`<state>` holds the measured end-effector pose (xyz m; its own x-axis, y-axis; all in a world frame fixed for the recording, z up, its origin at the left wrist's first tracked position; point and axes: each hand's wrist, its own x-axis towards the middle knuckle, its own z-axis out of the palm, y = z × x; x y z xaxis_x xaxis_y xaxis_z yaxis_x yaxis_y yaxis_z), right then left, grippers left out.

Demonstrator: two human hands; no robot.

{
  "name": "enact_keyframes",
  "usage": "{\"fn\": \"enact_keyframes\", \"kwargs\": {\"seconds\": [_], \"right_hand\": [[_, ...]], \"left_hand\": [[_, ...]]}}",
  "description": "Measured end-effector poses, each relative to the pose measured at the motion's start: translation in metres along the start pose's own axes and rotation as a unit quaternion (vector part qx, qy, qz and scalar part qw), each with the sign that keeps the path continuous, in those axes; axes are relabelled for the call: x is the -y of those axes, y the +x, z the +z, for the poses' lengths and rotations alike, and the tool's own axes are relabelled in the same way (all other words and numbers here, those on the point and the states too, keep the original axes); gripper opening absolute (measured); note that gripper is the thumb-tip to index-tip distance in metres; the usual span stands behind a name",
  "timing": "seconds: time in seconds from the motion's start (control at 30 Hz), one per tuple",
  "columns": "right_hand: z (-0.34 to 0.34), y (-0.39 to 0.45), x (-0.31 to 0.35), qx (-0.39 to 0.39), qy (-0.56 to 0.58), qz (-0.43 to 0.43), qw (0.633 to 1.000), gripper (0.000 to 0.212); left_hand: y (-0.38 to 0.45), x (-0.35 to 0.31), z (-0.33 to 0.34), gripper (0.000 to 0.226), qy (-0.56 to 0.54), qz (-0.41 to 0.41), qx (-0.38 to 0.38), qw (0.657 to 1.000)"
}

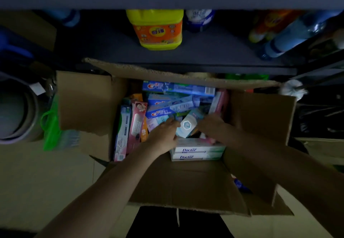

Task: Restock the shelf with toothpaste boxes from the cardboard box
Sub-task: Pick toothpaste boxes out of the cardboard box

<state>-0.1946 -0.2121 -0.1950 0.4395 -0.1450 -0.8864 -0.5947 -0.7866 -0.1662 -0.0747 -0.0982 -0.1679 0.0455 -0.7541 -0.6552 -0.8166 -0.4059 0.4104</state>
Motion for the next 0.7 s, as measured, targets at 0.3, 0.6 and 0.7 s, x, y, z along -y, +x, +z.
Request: {"fn": "enact_keyframes", "kwargs": {"seconds": [0.3, 0.6, 0.7], "right_hand": [[-0.112, -0.128, 0.029, -0.177, 0.194, -0.142, 0.954, 0.077], [-0.219, -0.321, 0.023, -0.324, 0.498, -0.225, 0.772, 0.053], [-0.236, -0.368, 0.010, -0.367, 0.531, -0.240, 0.725, 0.045]], "left_hand": [[-0.056, -0.020, -0.143, 0.061, -0.329, 0.019, -0.110, 0.938], [-0.154, -0.086, -0.295, 0.035, -0.317, 0.118, 0.042, 0.940], [-0.169, -0.124, -0.331, 0.029, -0.265, 0.177, -0.013, 0.948]]}}
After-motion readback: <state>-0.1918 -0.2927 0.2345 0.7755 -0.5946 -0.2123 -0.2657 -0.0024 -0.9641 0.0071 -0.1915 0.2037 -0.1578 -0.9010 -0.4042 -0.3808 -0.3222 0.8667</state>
